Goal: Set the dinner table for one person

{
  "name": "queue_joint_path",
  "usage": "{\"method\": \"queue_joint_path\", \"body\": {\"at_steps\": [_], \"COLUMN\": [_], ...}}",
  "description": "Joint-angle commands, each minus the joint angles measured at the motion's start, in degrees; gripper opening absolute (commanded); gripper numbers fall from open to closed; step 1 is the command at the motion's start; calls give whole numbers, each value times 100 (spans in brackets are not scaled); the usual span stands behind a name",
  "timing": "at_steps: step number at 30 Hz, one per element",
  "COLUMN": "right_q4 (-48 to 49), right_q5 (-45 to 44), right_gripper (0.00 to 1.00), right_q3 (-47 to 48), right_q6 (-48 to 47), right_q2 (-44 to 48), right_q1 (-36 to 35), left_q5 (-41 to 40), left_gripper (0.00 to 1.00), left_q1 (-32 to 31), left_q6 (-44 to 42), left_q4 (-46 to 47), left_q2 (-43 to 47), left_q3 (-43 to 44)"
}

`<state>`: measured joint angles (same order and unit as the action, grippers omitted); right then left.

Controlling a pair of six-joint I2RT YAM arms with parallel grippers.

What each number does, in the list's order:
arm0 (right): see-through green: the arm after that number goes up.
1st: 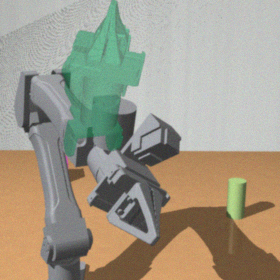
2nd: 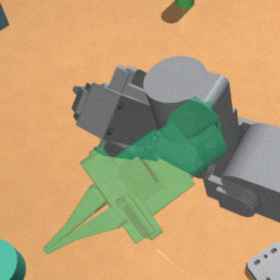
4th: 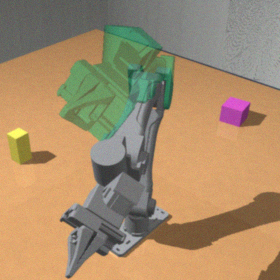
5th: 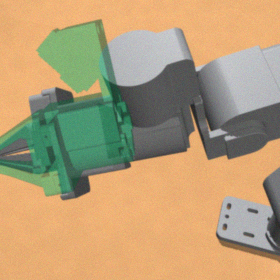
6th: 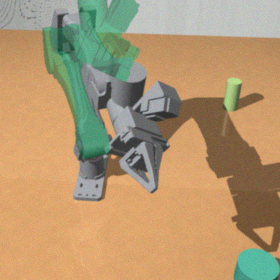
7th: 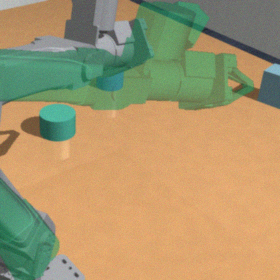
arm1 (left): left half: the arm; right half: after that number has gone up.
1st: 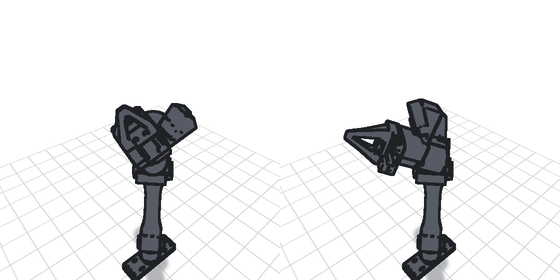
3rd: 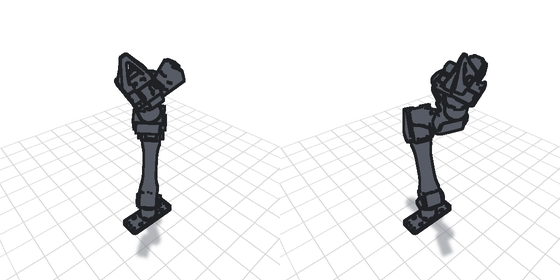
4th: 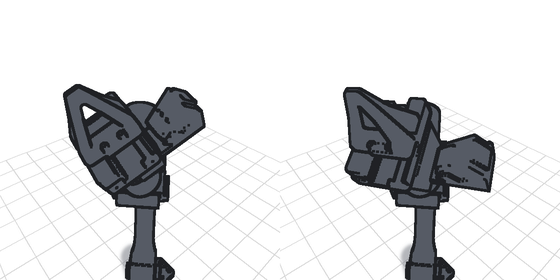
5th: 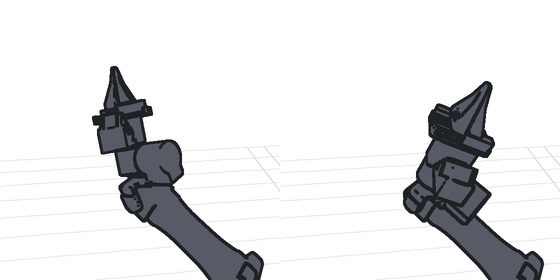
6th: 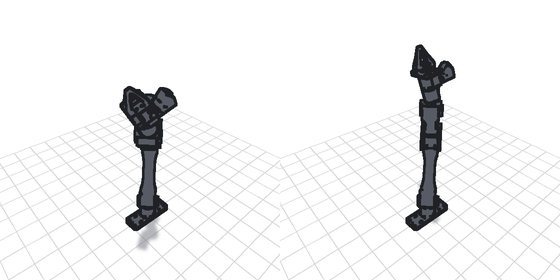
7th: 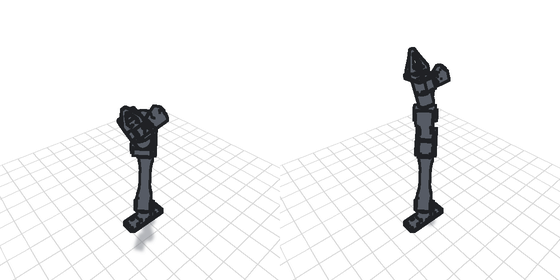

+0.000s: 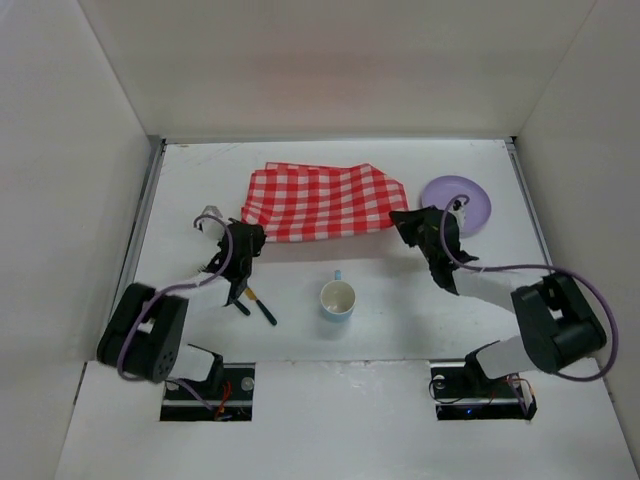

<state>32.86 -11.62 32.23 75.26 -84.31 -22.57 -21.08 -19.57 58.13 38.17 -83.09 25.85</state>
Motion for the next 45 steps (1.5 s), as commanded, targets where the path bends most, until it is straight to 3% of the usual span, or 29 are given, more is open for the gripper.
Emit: {"method": "queue_joint_path", "body": {"at_steps": [1,6,9,15,22,25,27,29,31,34,36,38,39,41,45], "right_q4": [-498,-1746,-2186,-2907,-3426,-3392,-3182,-2665,-1989,-908,-370,-141,-79,-78,-647], "right_q5": [-656,-1377,-1493,-608,597,871,854,845,854,784,565,319,196,-76,-306], "right_gripper": [10,9,9,9,7,7,7,8,8,8,10,18,31,50,59], "right_q3": [380,1056,1583,3199,6054,7102,7324,6826,5827,3833,2733,2045,1659,1191,707], "right_q6": [-1468,-2717,-3236,-3791,-3896,-4036,-4334,-4599,-4766,-4706,-4592,-4399,-4311,-4100,-3407], "right_q2": [958,2260,2446,999,-1129,-1430,-1378,-1133,-825,-473,-454,-533,-525,-367,107], "right_q1": [20,-410,-577,-245,468,477,460,355,284,240,170,91,3,-111,-86], "left_q5": [-344,-555,-555,-441,112,359,333,254,114,-237,-641,-1028,-1108,-1126,-1336], "left_gripper": [1,1,1,0,0,0,0,0,0,1,6,21,30,40,43], "left_q1": [11,-182,-209,54,634,801,784,705,530,74,-260,-612,-753,-990,-1298], "left_q6": [-705,-1251,-1427,-1480,-1279,-1111,-1242,-1505,-1576,-1585,-1515,-1331,-1252,-1173,-1163], "left_q4": [279,-818,-1092,-1031,-1337,-1777,-1840,-1761,-1446,-279,512,1460,1856,2245,2152], "left_q2": [1336,3095,3255,1931,-451,-717,-586,-332,-7,433,469,277,145,12,625], "left_q3": [-106,236,605,1684,4135,5138,5430,5292,4556,2659,1481,426,38,-429,-923]}}
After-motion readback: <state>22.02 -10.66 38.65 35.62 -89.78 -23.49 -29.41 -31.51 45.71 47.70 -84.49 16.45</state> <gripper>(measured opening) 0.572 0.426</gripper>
